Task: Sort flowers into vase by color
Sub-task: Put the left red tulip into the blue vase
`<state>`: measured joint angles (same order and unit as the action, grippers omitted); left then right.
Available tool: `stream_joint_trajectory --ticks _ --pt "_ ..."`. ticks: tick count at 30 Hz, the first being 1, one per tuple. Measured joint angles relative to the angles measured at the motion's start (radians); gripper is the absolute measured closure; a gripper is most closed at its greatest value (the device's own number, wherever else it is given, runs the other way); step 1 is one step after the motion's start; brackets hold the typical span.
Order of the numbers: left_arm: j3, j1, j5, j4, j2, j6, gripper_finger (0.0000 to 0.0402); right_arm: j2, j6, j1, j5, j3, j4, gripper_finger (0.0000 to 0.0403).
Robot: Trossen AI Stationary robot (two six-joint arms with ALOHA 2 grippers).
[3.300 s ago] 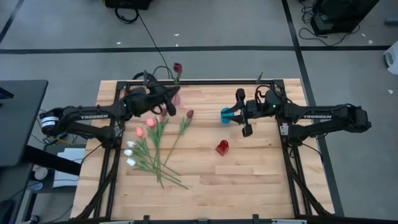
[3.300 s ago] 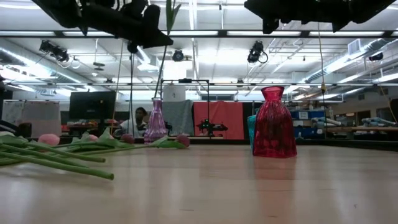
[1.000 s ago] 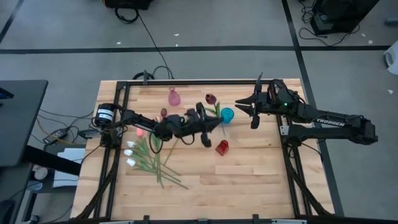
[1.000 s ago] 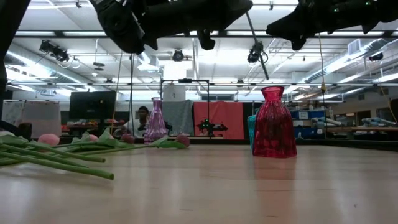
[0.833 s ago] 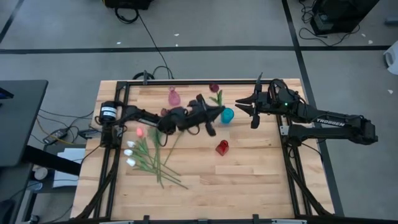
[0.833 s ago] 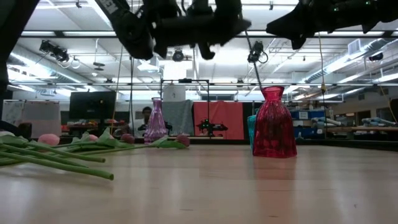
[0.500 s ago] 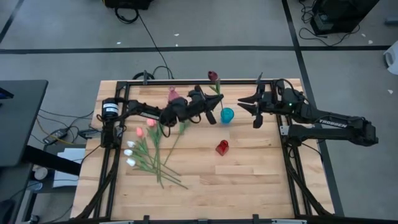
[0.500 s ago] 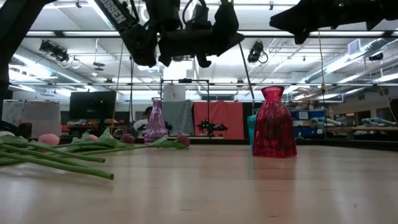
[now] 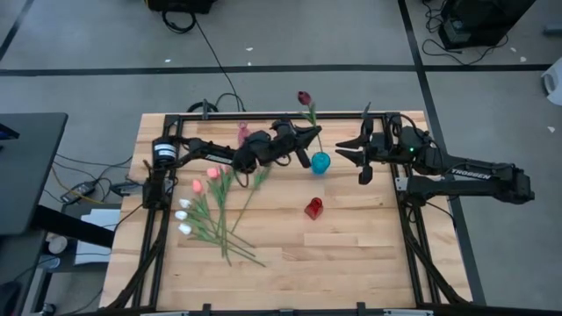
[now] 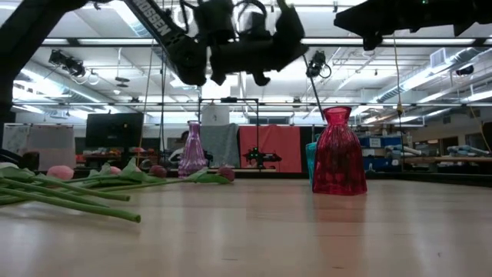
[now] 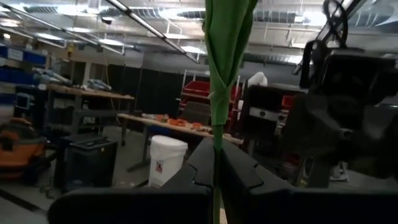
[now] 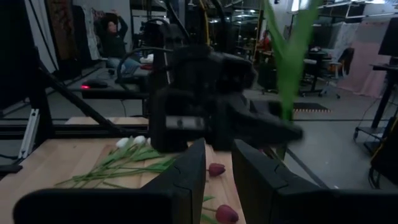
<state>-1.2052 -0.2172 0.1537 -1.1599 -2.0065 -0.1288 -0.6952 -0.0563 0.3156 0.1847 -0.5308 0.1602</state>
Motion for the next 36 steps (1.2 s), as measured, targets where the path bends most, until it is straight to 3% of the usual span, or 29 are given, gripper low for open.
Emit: stream_joint_trajectory --ticks 5,21,24,31,36 --pt "-0.070 0.001 -0.007 0.097 -0.054 -0.006 0.0387 0.000 0.000 -0.013 0.000 0.000 -0.002 0.0312" --pt "-0.064 0.001 -0.027 0.259 -0.058 0.043 0.0382 0.000 -0.004 -0.020 0.001 0.000 -0.008 0.0312" --pt "-0.064 0.001 -0.035 0.299 -0.058 0.042 0.0357 0.000 -0.003 -0.020 0.001 0.000 -0.017 0.0312" --pt "-0.063 0.002 -0.035 0.446 -0.036 0.041 0.0258 0.000 -0.003 -0.020 0.001 0.000 -0.052 0.0312" --pt "-0.063 0.018 -0.021 0.660 0.036 0.083 0.0234 0.002 -0.006 -0.020 0.001 0.000 -0.049 0.0312"
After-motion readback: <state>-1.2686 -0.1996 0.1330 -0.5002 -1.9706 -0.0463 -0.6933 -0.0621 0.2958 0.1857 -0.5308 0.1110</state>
